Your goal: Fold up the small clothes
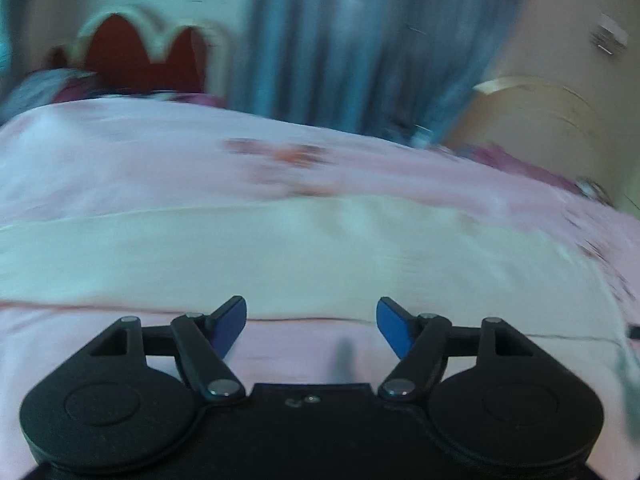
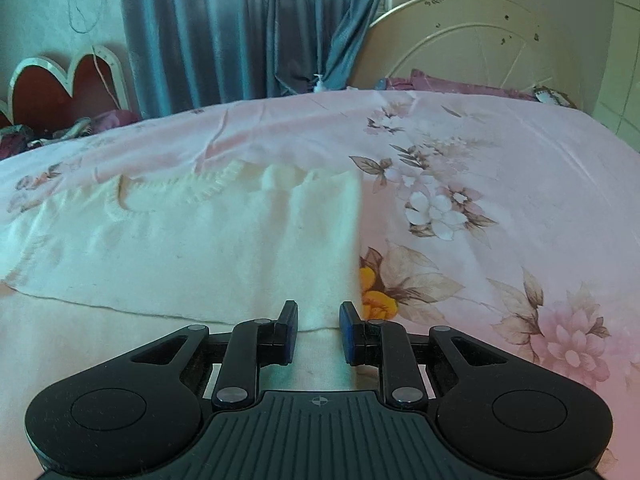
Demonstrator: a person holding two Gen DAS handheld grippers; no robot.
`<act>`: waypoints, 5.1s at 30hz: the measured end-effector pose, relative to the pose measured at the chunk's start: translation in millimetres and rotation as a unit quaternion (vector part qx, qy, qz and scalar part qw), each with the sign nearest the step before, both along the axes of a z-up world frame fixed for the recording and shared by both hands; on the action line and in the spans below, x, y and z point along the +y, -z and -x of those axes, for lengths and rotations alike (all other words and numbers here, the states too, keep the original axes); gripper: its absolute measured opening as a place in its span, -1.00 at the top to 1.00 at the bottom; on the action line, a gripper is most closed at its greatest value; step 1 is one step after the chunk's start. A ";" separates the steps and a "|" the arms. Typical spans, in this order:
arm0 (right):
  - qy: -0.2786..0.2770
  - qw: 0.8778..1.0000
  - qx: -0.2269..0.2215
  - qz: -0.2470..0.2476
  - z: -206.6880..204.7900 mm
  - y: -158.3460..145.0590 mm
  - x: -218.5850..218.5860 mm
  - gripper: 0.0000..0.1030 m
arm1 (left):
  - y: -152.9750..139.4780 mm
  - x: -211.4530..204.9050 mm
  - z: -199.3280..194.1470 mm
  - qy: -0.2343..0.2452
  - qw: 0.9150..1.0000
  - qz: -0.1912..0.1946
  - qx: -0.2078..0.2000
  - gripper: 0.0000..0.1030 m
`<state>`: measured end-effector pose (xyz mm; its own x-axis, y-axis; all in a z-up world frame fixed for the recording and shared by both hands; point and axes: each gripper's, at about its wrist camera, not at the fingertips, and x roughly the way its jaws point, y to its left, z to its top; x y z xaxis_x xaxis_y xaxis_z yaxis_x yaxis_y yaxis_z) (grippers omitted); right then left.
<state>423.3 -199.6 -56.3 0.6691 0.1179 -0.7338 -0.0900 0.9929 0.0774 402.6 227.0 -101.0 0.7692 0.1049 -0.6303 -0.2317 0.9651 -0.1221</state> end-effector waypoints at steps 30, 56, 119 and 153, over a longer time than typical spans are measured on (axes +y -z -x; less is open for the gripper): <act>0.031 0.999 -0.013 -0.042 -3.5 -15.1 20.5 -0.03 | -12.0 140.0 -9.2 -0.122 0.974 0.168 -0.095 0.94; 0.094 0.987 -0.017 -0.131 35.5 -21.2 -116.5 -0.04 | 29.5 -283.1 -131.0 0.288 0.956 -0.012 0.058 0.40; 0.017 0.995 0.026 -0.096 -9.3 4.8 -22.7 0.94 | 20.7 -47.3 -41.3 0.107 0.992 0.019 0.060 0.71; 0.001 0.998 -0.005 -0.068 -63.2 5.7 -19.7 0.94 | -18.1 -33.0 -105.3 0.136 0.990 0.040 -0.026 0.51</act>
